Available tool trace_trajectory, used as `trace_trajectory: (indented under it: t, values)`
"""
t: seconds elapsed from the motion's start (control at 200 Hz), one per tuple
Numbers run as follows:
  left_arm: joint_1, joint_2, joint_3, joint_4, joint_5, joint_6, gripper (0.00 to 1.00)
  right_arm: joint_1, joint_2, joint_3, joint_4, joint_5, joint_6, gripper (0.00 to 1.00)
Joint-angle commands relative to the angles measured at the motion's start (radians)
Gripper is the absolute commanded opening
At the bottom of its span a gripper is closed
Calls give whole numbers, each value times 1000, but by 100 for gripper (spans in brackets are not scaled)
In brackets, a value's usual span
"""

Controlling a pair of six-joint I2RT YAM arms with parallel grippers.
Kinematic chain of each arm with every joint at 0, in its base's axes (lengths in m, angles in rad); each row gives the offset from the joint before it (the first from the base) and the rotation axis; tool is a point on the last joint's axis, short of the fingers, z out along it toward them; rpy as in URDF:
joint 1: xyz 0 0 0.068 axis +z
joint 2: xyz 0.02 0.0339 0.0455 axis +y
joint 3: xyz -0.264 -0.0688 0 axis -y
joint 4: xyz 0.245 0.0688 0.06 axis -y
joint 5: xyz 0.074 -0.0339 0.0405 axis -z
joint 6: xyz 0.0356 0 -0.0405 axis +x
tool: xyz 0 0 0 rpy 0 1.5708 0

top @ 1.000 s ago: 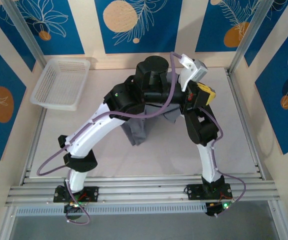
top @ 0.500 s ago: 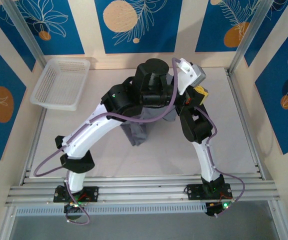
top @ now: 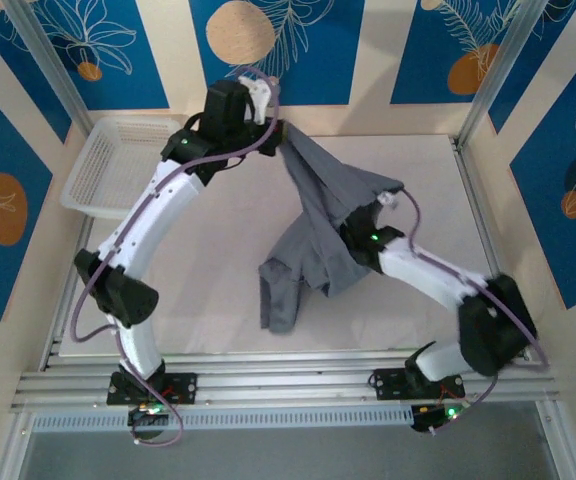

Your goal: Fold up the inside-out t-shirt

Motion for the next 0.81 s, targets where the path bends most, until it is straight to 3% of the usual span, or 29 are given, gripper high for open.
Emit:
trace_trajectory:
  t: [0.0, 0.14, 0.27, 0.31, 0.415, 0.475, 0.62, 0.8]
  values:
    - [59, 45, -201, 91, 4, -121, 0, -7, -193, -54, 170, -39, 38, 0]
    - [71, 36, -493, 263, 93, -206, 0, -57, -312, -34, 185, 57, 56, 0]
    - [75, -5, -661, 325, 83, -250, 0, -93, -336, -21, 251, 69, 56, 0]
    - [79, -27, -694, 337, 92, -252, 12, -99, -331, -18, 263, 74, 51, 0]
    - [93, -143, -733, 355, 149, -249, 57, -100, -308, -11, 246, 134, 21, 0]
    - [93, -230, -716, 341, 183, -243, 72, -99, -294, -10, 227, 175, 12, 0]
    - [64, -359, -656, 375, 391, -321, 83, -79, -272, -4, 204, 182, -20, 0]
    - [-87, -287, -541, 346, 580, -339, 88, -31, -232, 15, 199, 247, -60, 0]
